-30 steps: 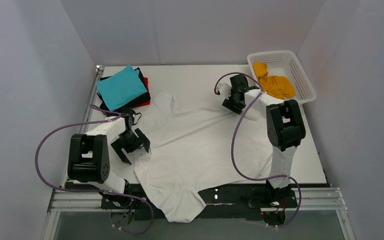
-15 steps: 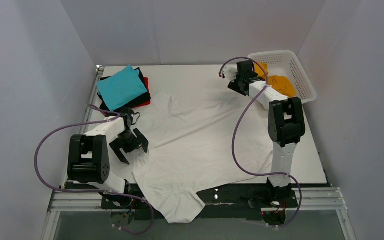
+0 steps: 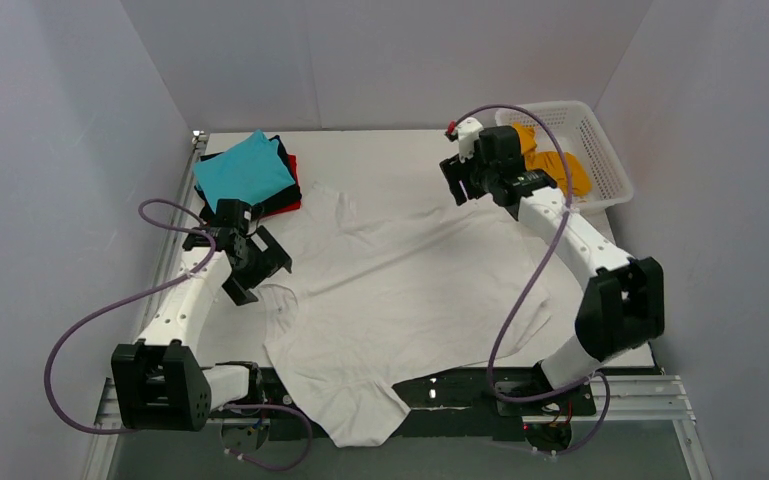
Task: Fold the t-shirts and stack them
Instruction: Flatten out the tshirt
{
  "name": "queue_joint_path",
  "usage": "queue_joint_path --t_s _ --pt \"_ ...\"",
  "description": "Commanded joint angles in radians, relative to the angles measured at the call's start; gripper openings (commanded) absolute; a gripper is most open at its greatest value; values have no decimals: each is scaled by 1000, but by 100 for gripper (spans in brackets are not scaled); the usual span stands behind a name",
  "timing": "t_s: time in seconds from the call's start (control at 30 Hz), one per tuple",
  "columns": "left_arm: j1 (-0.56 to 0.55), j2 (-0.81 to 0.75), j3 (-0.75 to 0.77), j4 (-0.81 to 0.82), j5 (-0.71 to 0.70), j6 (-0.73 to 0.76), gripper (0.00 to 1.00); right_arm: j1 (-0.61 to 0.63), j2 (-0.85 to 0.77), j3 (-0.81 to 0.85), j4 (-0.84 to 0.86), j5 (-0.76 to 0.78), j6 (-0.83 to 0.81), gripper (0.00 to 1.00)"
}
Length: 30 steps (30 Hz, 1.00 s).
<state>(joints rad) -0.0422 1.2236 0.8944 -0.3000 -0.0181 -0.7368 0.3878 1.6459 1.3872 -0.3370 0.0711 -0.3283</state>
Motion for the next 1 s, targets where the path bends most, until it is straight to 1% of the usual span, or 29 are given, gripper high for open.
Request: queue_joint_path --t_s 0.0,0.07,0.17,0.3,0.47,0.63,0.73,0.83,0.9,0.97 --pt "-20 25 70 -109 115 -15 98 2 -167 -224 37 -195 458 74" --pt "-37 73 98 -88 149 -20 98 2 -215 -317 77 -224 552 75" --pt "-93 171 137 -46 162 -14 98 3 -232 -401 104 -251 619 74" --pt "-144 332 214 -37 163 -5 98 1 -159 -411 110 -206 657 75" --pt "-152 507 285 -8 173 -10 98 -19 -17 -370 88 -162 700 75" --pt "-155 673 382 -3 210 -21 98 -59 62 -365 92 -165 730 74" --pt "-158 777 468 -16 215 -20 98 -79 93 -356 91 -154 736 74" --pt "-162 883 592 -55 210 -16 98 -103 130 -325 84 -143 738 74" --pt "-164 961 686 -87 211 -14 98 -117 154 -290 63 -150 759 74" --pt "-170 1040 813 -145 195 -7 98 -122 166 -261 59 -142 759 74"
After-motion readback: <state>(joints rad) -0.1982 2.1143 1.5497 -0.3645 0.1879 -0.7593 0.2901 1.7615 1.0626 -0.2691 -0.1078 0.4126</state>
